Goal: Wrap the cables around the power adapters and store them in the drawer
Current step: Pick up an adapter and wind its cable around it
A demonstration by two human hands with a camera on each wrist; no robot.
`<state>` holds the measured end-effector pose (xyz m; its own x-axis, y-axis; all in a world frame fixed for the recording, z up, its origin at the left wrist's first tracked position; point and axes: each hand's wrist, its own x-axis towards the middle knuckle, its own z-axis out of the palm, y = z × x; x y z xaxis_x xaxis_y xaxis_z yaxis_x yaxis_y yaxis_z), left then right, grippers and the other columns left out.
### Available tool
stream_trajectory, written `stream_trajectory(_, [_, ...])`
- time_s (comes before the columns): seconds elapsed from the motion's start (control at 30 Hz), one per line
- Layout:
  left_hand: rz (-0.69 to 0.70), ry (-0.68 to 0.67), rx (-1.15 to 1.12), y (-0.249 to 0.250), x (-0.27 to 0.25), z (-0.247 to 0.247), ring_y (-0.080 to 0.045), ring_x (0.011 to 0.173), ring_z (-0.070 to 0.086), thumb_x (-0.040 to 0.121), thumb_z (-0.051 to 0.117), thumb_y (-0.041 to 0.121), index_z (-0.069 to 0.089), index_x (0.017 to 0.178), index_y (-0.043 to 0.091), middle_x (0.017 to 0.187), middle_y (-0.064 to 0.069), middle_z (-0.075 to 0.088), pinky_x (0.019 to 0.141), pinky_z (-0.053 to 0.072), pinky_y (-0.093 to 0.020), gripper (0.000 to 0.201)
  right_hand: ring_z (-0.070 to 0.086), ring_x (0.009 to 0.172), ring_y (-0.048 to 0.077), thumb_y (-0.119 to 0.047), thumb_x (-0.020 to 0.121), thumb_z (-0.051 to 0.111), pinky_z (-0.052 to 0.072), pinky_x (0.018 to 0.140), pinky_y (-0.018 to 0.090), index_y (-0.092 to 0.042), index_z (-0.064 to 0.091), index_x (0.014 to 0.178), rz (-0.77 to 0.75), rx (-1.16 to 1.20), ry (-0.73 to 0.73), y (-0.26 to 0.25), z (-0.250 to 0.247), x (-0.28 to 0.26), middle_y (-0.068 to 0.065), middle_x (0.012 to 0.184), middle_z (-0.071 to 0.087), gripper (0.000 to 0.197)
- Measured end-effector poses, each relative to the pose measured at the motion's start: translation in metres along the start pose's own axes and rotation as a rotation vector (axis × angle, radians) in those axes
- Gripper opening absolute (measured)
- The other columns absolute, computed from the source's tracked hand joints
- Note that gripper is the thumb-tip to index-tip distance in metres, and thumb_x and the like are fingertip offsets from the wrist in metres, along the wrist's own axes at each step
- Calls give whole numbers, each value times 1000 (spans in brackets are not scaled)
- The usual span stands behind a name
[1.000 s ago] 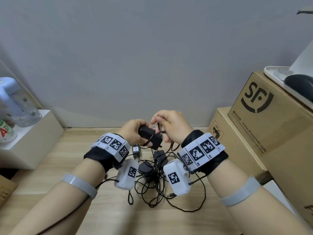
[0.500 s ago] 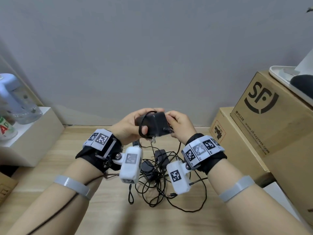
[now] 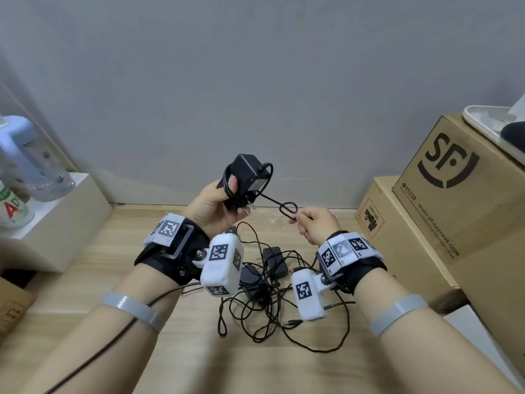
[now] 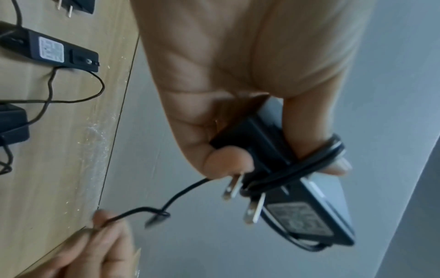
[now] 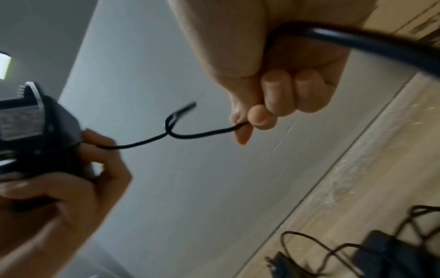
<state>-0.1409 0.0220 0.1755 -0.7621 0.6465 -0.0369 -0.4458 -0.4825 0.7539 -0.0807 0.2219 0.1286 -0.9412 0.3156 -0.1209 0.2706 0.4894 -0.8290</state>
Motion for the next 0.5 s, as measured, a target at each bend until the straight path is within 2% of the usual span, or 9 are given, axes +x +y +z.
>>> stream_trajectory(0.1, [40, 39, -50, 2, 0, -3, -14, 65, 57, 28, 95, 31, 73, 86, 10, 83, -7, 62, 44, 45, -19, 65, 42, 50, 9, -19, 97, 42, 37, 52, 23, -15, 69, 86, 111, -185, -13, 18, -1, -3, -4, 57, 51, 29])
stream_trajectory(0.17, [42, 54, -41, 1, -1, -1, -14, 62, 58, 28, 95, 32, 71, 88, 9, 82, -7, 62, 44, 45, -19, 68, 55, 65, 15, -16, 96, 40, 45, 69, 27, -12, 70, 94, 172, -284, -65, 23, 0, -4, 0, 68, 58, 30])
stream_trajectory(0.23, [28, 74, 20, -5, -1, 2, -13, 57, 58, 27, 95, 34, 64, 94, 8, 78, -6, 62, 44, 45, -19, 78, 61, 94, 21, -15, 96, 43, 45, 85, 30, -14, 69, 104, 209, -373, -135, 21, 2, -4, 6, 104, 66, 28])
stream_trajectory(0.27, [16, 85, 57, -7, 0, 3, -13, 56, 57, 26, 95, 35, 60, 96, 8, 75, -4, 63, 44, 45, -19, 83, 59, 106, 23, -13, 95, 44, 44, 89, 32, -16, 67, 108, 198, -378, -123, 17, 3, -4, 6, 122, 61, 27])
stream_trajectory(0.33, [-7, 93, 106, -11, 1, 6, -12, 56, 56, 25, 95, 36, 58, 96, 7, 71, -3, 63, 45, 44, -20, 85, 52, 118, 22, 3, 90, 42, 42, 92, 30, -22, 63, 113, 115, -270, -18, 6, 4, -5, 3, 135, 50, 40])
stream_trajectory(0.4, [-20, 92, 119, -13, 3, 8, -12, 56, 55, 25, 95, 36, 58, 96, 7, 73, -4, 61, 45, 44, -20, 85, 44, 126, 16, 15, 81, 39, 38, 97, 25, -22, 55, 122, -26, -47, 83, -11, 0, -6, -1, 136, 47, 58])
stream_trajectory(0.43, [-26, 89, 120, -13, 4, 9, -12, 56, 55, 26, 95, 36, 58, 97, 7, 75, -4, 60, 45, 44, -20, 85, 42, 126, 13, 18, 77, 39, 38, 97, 22, -20, 51, 126, -90, 79, 88, -21, -2, -8, -1, 135, 47, 63])
stream_trajectory(0.5, [-35, 80, 117, -13, 6, 10, -12, 55, 55, 27, 95, 36, 59, 97, 7, 76, -5, 60, 45, 44, -19, 84, 44, 122, 11, 22, 73, 41, 42, 87, 15, -15, 46, 130, -188, 304, -8, -42, -3, -10, 0, 128, 50, 68])
